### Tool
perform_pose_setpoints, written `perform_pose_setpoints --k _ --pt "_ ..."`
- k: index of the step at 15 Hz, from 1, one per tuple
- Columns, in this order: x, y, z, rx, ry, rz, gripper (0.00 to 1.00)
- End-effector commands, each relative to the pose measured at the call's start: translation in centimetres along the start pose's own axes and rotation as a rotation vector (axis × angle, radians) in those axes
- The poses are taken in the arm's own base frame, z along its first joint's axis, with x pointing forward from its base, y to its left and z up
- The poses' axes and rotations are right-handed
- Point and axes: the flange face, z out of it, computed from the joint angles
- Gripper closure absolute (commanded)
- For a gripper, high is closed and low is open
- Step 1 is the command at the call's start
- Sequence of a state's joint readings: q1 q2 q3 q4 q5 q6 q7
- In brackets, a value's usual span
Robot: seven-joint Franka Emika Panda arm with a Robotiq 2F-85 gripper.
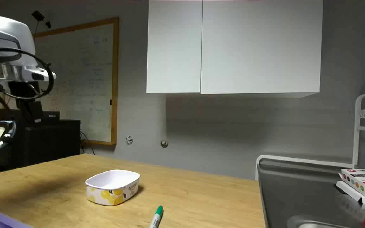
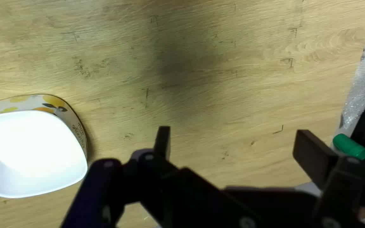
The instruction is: Pick the marker and put it in the bowl
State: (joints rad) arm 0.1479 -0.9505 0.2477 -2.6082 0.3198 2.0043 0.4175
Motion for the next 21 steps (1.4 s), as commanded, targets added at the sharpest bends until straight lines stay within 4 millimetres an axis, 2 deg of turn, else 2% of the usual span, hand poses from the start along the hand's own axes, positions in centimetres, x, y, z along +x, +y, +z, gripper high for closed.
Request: perform_pose_setpoints --k 1,18,21 --pt "0.02 0.0 -0.04 0.0 0.0 0.0 0.0" --pt "0.02 0.0 -0.04 0.0 0.0 0.0 0.0" --pt "0.68 0.53 0.18 -0.006 -0.007 0.015 0.0"
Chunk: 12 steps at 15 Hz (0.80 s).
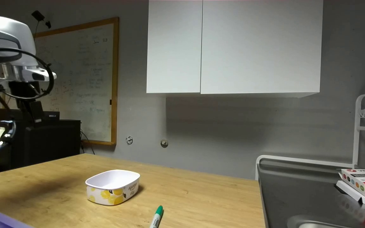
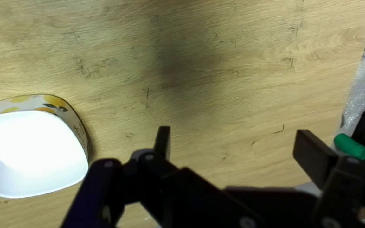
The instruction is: Pick the marker and put it in the bowl
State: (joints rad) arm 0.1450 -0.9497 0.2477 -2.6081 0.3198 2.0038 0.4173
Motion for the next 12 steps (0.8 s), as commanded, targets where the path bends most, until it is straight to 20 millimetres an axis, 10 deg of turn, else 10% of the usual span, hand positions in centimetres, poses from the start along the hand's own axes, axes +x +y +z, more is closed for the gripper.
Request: perform_pose_setpoints --k 1,12 --pt "1.0 0.9 0.3 -0.011 -0.007 0.026 0.0" --pt "5.5 12.3 4.0 -0.189 0.006 0.312 0.0"
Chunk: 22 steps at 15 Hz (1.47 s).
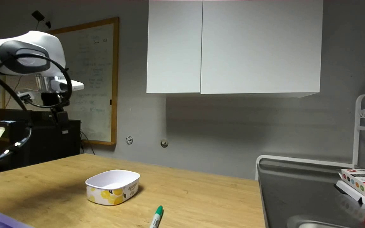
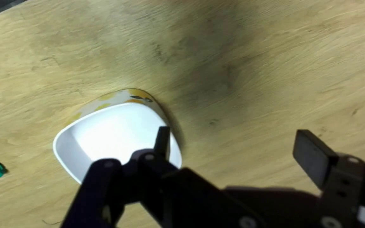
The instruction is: Pick the marker and put it in the bowl
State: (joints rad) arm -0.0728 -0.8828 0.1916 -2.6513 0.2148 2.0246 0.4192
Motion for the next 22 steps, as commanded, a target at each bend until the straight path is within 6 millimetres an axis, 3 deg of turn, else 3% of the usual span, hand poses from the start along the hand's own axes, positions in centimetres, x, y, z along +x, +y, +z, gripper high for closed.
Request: perform_pose_setpoints --k 1,8,13,18,22 --pt "1.8 3.8 2.3 -0.065 0.011 0.115 0.0" --pt "4.2 11.8 6.7 -0.113 -0.047 0.269 0.0" --pt "4.7 18.0 9.4 -0.17 -0.138 0.384 0.0" --pt "5.9 22.4 10.2 -0.28 -0.154 0.441 0.0" --pt "8.7 25.3 10.2 -0.313 -0.101 0.436 0.0"
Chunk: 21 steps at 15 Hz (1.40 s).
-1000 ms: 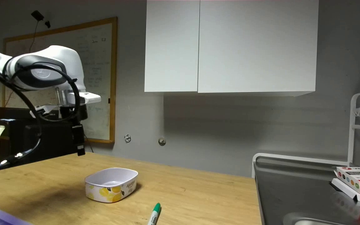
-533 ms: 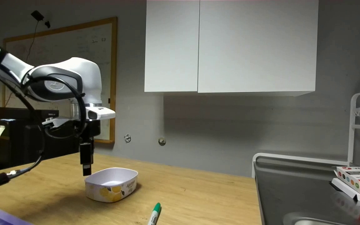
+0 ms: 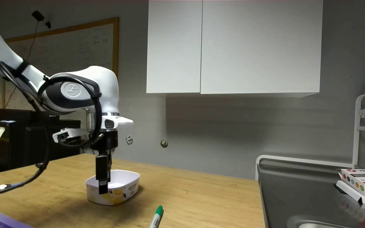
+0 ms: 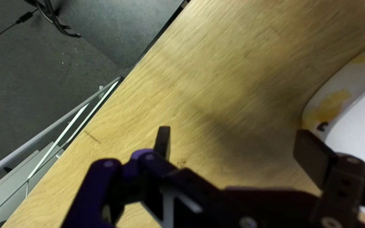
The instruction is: Pick the marker and put it in the bowl
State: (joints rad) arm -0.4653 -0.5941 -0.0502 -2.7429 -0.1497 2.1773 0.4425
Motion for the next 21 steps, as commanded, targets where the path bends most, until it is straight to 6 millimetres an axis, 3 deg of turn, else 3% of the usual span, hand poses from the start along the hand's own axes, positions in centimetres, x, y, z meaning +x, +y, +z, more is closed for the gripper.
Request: perform_pose_setpoints --k 1,7,12,16,21 --pt "4.3 0.9 0.7 -0.008 0.025 0.001 0.0" --pt "8.5 0.6 3.7 0.102 -0.023 -0.154 0.0" --pt "9.7 -0.4 7.3 0.111 -0.099 -0.362 0.0" --pt "10.9 0.8 9.5 0.052 -0.133 -0.466 0.0" --pt "12.4 3.3 9.4 0.003 -0.131 -0.507 0.0"
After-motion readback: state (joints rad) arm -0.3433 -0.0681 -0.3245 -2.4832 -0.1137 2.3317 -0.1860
